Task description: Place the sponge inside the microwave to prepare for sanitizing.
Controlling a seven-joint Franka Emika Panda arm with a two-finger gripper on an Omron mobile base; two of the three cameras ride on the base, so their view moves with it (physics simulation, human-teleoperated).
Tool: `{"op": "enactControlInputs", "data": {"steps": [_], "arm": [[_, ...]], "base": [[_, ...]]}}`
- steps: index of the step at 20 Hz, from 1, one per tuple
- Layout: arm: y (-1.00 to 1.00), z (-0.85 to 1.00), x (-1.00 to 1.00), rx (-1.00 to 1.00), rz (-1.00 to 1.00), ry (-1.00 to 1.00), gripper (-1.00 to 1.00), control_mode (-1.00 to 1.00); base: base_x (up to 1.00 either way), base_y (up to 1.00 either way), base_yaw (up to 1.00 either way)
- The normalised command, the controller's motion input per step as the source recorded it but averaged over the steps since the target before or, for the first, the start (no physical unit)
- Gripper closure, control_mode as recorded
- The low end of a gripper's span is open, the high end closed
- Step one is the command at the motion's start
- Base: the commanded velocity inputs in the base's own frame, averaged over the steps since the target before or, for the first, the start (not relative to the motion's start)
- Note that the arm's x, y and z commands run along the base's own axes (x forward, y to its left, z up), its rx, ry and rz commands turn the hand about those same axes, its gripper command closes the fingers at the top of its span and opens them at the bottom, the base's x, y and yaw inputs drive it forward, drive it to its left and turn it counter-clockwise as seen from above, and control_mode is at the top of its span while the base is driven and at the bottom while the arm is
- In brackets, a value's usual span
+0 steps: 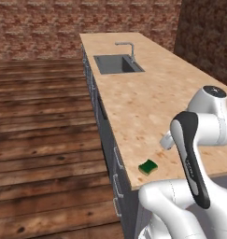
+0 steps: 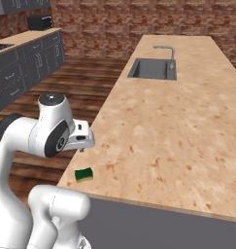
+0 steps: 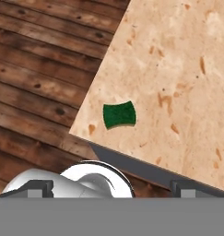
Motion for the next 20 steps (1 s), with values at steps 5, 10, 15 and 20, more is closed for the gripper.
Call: {"op": "enactControlInputs", "data": {"steps": [5,10,15,20], "arm": [[0.21,-0.03,0.27,-0.03,-0.35,0.0,-1.0,-1.0],[0.17,0.0,0.4,0.0,-0.34,0.0,-1.0,-1.0],[0.15,-0.03,0.38,0.0,-0.27,0.02,-1.0,-1.0],[0.05,-0.08,0.31,0.0,-0.25,0.14,-1.0,-1.0]], "base": [[0.0,0.0,0.0],[0.0,0.0,0.0],[0.0,0.0,0.0],[0.0,0.0,0.0]]}}
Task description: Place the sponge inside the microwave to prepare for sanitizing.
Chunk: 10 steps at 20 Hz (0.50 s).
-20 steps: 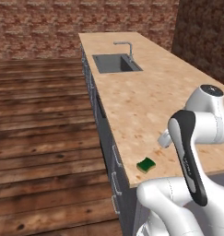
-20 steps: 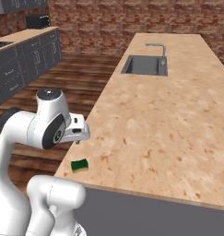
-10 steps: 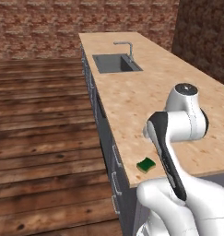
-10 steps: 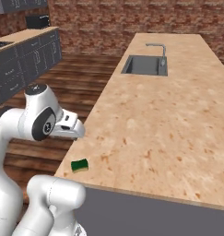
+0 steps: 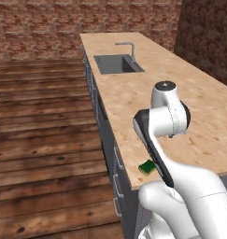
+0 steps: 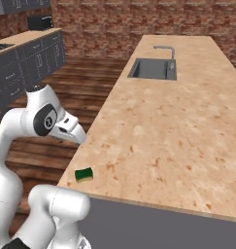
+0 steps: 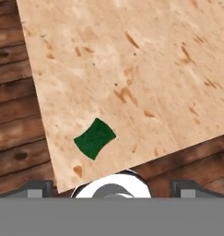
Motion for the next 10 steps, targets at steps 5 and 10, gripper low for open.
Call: {"op": "enactControlInputs", "data": {"steps": [5,10], "arm": [[0.05,-0.09,0.17,0.01,-0.25,0.1,-1.0,-1.0],[0.06,-0.12,0.17,0.05,-0.16,0.02,-1.0,-1.0]], "base": [[0.0,0.0,0.0],[0.0,0.0,0.0]]}}
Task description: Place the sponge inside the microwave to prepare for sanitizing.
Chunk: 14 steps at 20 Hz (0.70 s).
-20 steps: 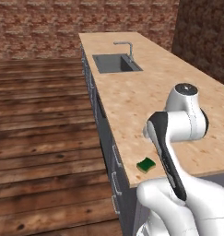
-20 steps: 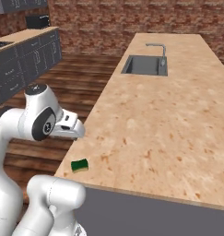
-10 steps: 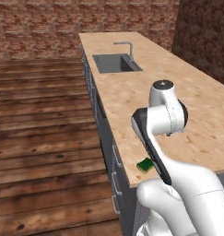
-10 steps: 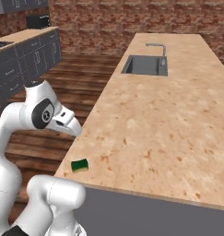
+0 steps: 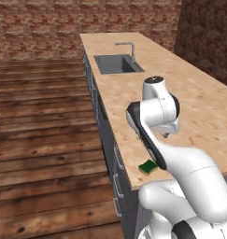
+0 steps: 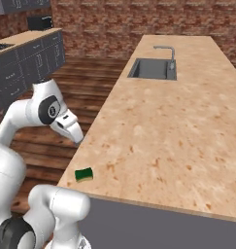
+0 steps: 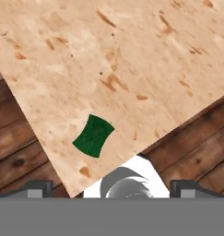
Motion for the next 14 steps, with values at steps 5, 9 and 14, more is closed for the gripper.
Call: {"op": "enactControlInputs", "data": {"steps": [5,9,14], "arm": [[0.06,-0.15,0.13,0.09,-0.1,0.0,-1.0,-1.0],[0.04,-0.16,0.09,0.08,-0.1,0.0,-1.0,-1.0],[0.0,-0.19,0.03,0.06,-0.11,0.0,-1.0,-1.0]], "base": [[0.0,0.0,0.0],[0.0,0.0,0.0],[0.0,0.0,0.0]]}}
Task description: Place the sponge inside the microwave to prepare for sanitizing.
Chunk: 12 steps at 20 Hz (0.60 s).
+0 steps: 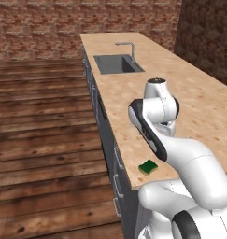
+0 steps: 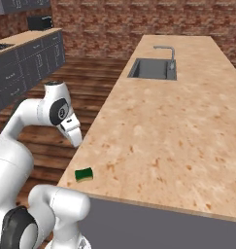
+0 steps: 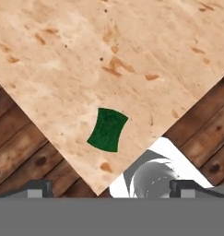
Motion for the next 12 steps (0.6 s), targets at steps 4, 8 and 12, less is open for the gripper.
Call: {"op": "enactControlInputs", "data": {"steps": [4,8,12], "arm": [[0.0,-0.15,0.02,0.06,-0.07,0.0,-1.0,-1.0],[-0.01,-0.14,0.03,0.08,-0.07,0.0,-1.0,-1.0],[-0.1,-0.12,0.04,0.11,-0.09,0.0,-1.0,-1.0]], "base": [[0.0,0.0,0.0],[0.0,0.0,0.0],[0.0,0.0,0.0]]}}
